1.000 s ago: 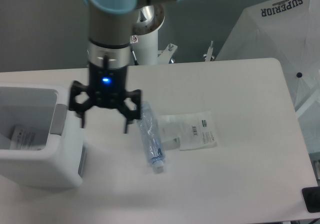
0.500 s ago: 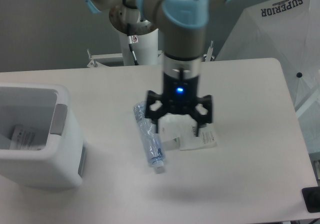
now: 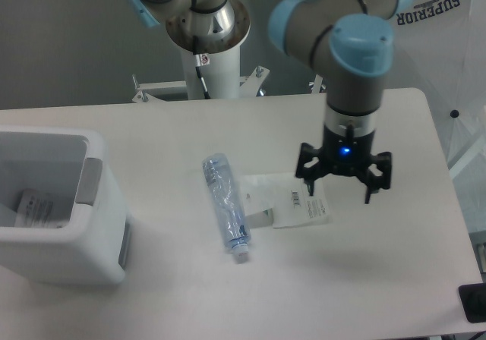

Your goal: Open the trash can

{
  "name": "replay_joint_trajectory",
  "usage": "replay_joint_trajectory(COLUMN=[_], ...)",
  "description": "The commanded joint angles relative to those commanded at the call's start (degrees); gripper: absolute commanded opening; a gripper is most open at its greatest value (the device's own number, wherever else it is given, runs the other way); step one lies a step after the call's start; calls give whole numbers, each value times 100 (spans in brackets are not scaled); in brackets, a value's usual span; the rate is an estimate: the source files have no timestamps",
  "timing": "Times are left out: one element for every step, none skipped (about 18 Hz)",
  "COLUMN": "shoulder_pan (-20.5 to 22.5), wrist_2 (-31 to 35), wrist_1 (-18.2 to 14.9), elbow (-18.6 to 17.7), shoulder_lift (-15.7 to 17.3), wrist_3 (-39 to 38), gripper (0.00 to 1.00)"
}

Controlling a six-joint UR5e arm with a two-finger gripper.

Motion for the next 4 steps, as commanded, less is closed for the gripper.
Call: replay_joint_trajectory(shoulder_pan=[9,0,0,-8], wrist_2=[52,157,271,351], wrist_1=[17,26,26,26], elbow=[-52,-96,-114,-123], shoulder_lift=[-9,-9,-9,-9], wrist_3=[115,142,143,143], gripper=[100,100,100,100])
